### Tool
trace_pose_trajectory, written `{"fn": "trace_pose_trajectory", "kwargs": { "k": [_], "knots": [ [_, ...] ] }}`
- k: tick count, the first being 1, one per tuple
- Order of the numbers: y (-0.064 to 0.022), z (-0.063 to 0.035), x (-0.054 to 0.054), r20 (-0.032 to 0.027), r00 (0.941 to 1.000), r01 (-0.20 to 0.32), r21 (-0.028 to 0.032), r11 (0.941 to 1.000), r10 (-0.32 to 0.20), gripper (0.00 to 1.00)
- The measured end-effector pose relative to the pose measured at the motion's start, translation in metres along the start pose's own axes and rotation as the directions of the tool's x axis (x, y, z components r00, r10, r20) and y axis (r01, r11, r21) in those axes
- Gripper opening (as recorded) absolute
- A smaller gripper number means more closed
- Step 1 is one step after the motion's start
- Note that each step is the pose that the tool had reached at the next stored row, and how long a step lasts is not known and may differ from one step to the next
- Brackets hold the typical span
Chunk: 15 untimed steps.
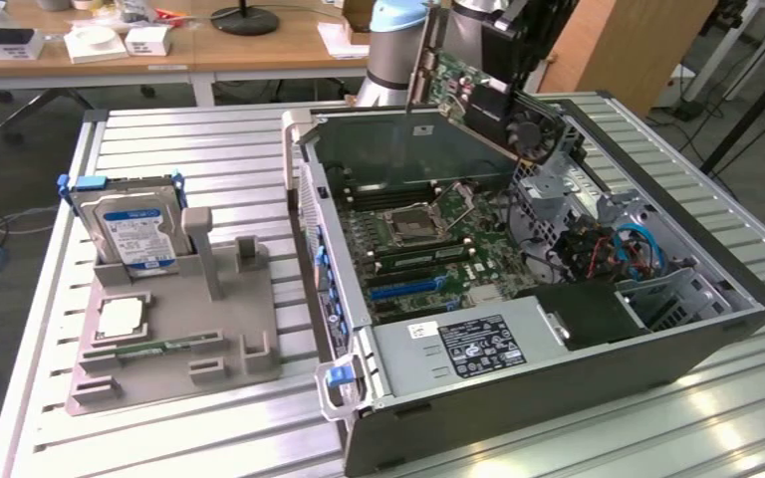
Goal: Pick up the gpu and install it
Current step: 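Insert the gpu into the slot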
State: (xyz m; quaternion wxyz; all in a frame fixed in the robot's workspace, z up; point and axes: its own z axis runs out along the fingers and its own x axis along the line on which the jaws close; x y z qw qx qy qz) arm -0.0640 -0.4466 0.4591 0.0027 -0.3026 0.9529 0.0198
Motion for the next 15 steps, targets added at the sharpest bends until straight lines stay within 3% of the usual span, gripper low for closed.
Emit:
{"fn": "trace_pose_trajectory", "kwargs": {
  "k": [4,7,11,15],
  "knots": [
    [0.0000,0.0001,0.0000,-0.0026,0.9973,0.073,-0.0014,0.9973,-0.073,0.26],
    [0.0000,0.0002,0.0000,-0.0045,0.9920,0.127,-0.0025,0.9920,-0.127,0.26],
    [0.0000,0.0003,0.0000,-0.0068,0.9800,0.199,-0.0041,0.9800,-0.199,0.26],
    [0.0000,0.0005,0.0000,-0.0091,0.9636,0.267,-0.0059,0.9637,-0.267,0.26]
  ]
}}
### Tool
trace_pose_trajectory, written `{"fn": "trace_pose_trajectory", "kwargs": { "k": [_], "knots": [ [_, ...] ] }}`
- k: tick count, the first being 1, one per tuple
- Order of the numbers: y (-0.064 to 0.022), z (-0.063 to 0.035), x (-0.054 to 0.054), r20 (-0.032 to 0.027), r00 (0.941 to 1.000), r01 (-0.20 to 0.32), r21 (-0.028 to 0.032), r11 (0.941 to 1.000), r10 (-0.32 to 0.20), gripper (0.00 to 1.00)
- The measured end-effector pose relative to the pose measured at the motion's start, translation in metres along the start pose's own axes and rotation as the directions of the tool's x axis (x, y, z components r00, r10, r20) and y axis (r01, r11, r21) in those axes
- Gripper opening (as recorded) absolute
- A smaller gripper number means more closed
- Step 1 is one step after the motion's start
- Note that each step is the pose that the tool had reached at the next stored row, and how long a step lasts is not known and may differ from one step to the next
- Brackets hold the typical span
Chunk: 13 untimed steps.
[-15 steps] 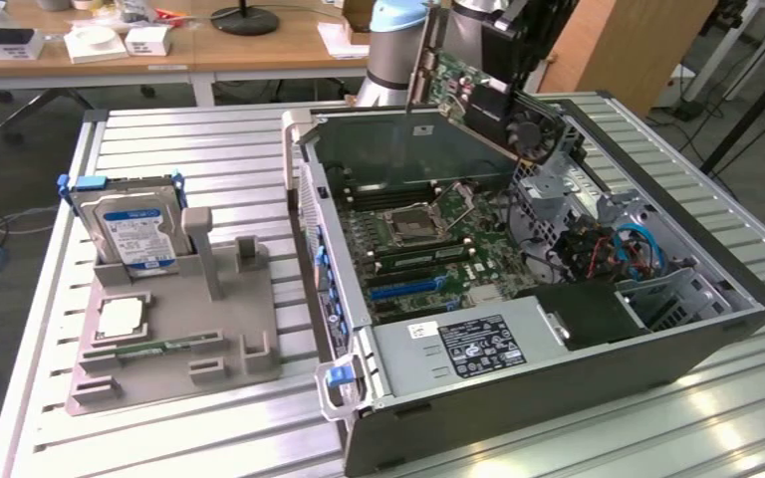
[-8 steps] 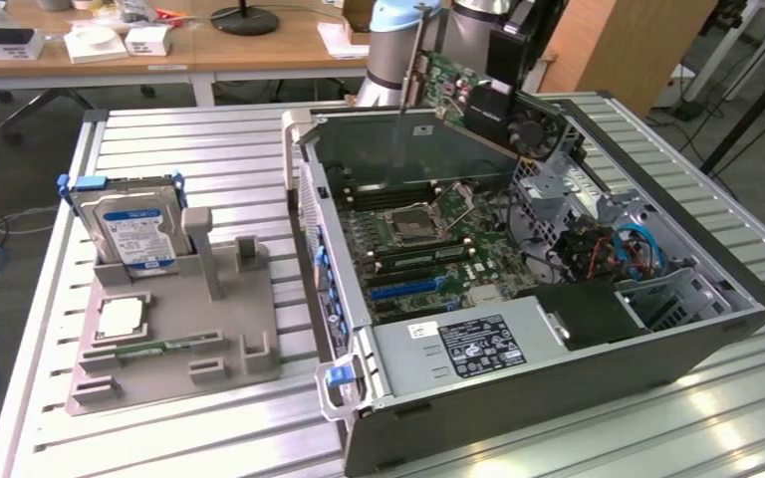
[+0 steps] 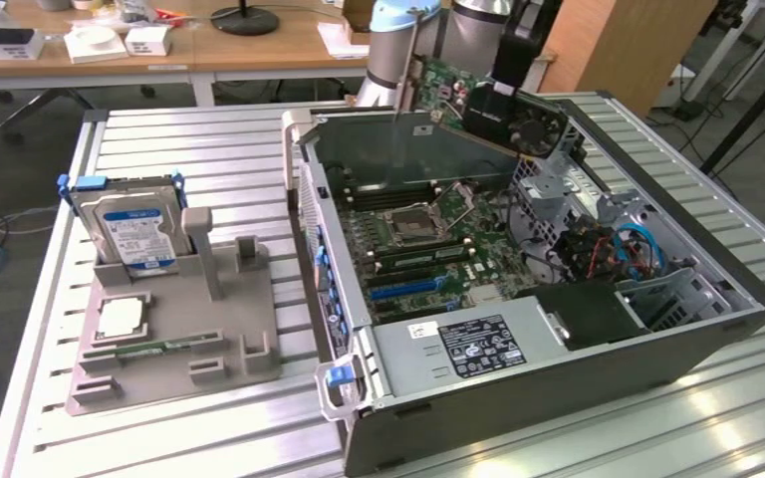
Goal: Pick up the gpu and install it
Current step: 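Insert the gpu into the slot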
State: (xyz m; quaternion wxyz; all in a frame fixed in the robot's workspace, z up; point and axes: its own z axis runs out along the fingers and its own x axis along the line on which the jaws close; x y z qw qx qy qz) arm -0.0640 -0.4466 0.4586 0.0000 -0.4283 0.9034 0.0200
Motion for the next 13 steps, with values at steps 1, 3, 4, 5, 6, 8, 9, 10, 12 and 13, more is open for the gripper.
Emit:
{"fn": "trace_pose_trajectory", "kwargs": {
  "k": [1,3,4,5,6,8,9,10,12,13],
  "knots": [
    [0.0000,0.0001,0.0000,-0.0006,0.9999,0.017,-0.0003,0.9999,-0.017,0.26],
    [0.0000,0.0002,0.0000,-0.0018,0.9987,0.052,-0.0010,0.9987,-0.052,0.26],
    [0.0000,0.0002,0.0000,-0.0024,0.9976,0.069,-0.0013,0.9976,-0.069,0.26],
    [0.0000,0.0003,0.0000,-0.0030,0.9963,0.086,-0.0016,0.9963,-0.086,0.26],
    [0.0000,0.0004,0.0000,-0.0036,0.9945,0.105,-0.0020,0.9945,-0.105,0.26],
    [0.0000,0.0005,0.0000,-0.0048,0.9903,0.139,-0.0027,0.9903,-0.139,0.26],
    [0.0000,0.0006,0.0000,-0.0054,0.9877,0.156,-0.0031,0.9877,-0.156,0.26],
    [0.0000,0.0006,0.0000,-0.0061,0.9848,0.174,-0.0035,0.9848,-0.174,0.26],
    [0.0000,0.0008,0.0000,-0.0072,0.9779,0.209,-0.0043,0.9779,-0.209,0.26],
    [0.0000,0.0009,0.0000,-0.0077,0.9740,0.226,-0.0048,0.9740,-0.226,0.26]
  ]
}}
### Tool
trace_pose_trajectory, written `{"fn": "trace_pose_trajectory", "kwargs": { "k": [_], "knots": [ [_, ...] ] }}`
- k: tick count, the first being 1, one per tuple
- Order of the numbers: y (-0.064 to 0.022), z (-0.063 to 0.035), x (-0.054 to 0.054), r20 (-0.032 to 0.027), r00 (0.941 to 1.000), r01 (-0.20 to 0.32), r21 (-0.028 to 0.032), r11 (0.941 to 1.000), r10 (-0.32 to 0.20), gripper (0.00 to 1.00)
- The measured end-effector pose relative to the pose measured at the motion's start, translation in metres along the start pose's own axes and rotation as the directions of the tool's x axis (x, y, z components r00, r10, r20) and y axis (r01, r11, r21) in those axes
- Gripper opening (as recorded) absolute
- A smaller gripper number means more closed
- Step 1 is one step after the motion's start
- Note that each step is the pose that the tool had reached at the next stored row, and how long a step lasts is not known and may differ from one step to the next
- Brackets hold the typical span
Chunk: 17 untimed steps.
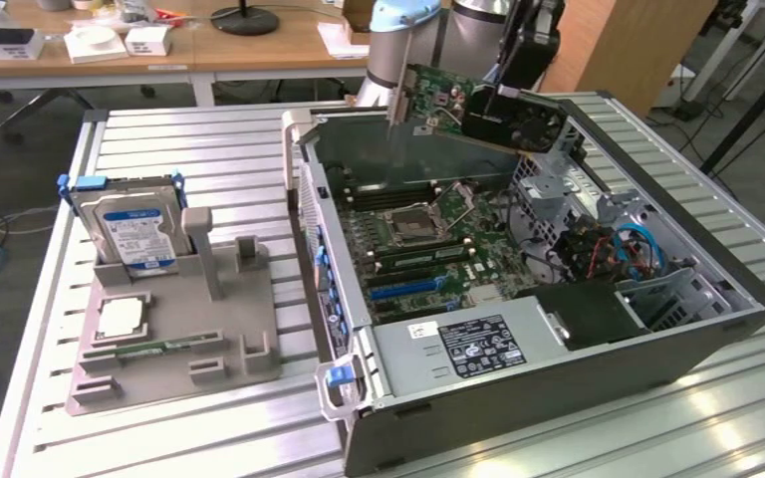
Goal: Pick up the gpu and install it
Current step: 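Insert the gpu into the slot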
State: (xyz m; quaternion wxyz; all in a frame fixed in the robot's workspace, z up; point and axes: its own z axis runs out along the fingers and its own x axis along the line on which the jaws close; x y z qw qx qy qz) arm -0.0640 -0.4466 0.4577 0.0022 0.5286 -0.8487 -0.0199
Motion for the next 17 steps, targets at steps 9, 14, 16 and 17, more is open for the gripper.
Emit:
{"fn": "trace_pose_trajectory", "kwargs": {
  "k": [9,14,16,17],
  "knots": [
    [0.0000,0.0006,0.0000,-0.0057,0.9868,0.162,-0.0032,0.9868,-0.162,0.26],
    [0.0000,0.0009,0.0000,-0.0085,0.9692,0.246,-0.0053,0.9693,-0.246,0.26],
    [0.0000,0.0010,0.0000,-0.0093,0.9615,0.275,-0.0061,0.9615,-0.275,0.26],
    [0.0000,0.0011,0.0000,-0.0098,0.9572,0.289,-0.0065,0.9572,-0.289,0.26]
  ]
}}
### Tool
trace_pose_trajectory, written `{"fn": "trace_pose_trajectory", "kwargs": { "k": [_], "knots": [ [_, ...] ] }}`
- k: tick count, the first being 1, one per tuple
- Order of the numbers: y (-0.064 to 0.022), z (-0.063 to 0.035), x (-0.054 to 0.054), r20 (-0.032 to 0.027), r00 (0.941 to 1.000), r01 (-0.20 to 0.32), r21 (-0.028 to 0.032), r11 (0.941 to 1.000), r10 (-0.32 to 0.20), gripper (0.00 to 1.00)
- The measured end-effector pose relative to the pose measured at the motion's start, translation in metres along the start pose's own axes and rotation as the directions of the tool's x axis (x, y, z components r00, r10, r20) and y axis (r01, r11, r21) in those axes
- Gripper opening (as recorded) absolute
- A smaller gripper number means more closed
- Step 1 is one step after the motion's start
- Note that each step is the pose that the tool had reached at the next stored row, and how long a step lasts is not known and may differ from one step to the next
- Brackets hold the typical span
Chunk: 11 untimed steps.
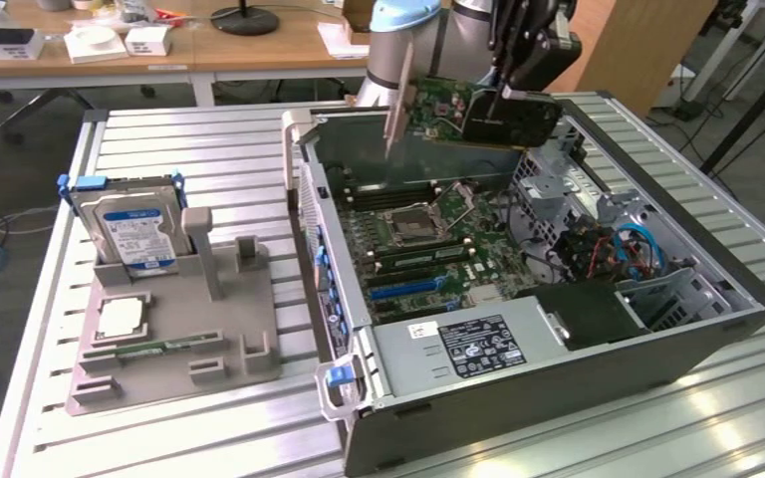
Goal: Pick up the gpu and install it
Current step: 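Insert the gpu into the slot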
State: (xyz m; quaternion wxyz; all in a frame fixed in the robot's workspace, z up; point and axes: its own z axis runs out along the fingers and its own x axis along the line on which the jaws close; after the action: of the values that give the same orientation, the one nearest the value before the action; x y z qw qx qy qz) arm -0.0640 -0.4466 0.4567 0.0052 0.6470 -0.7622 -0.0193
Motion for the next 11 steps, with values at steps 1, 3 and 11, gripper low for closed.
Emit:
{"fn": "trace_pose_trajectory", "kwargs": {
  "k": [1,3,11],
  "knots": [
    [0.0000,0.0001,0.0000,-0.0005,0.9999,0.016,-0.0003,0.9999,-0.016,0.26],
    [0.0000,0.0002,0.0000,-0.0015,0.9991,0.043,-0.0007,0.9991,-0.043,0.26],
    [-0.0001,0.0003,0.0000,-0.0029,0.9965,0.083,-0.0016,0.9965,-0.083,0.26]
  ]
}}
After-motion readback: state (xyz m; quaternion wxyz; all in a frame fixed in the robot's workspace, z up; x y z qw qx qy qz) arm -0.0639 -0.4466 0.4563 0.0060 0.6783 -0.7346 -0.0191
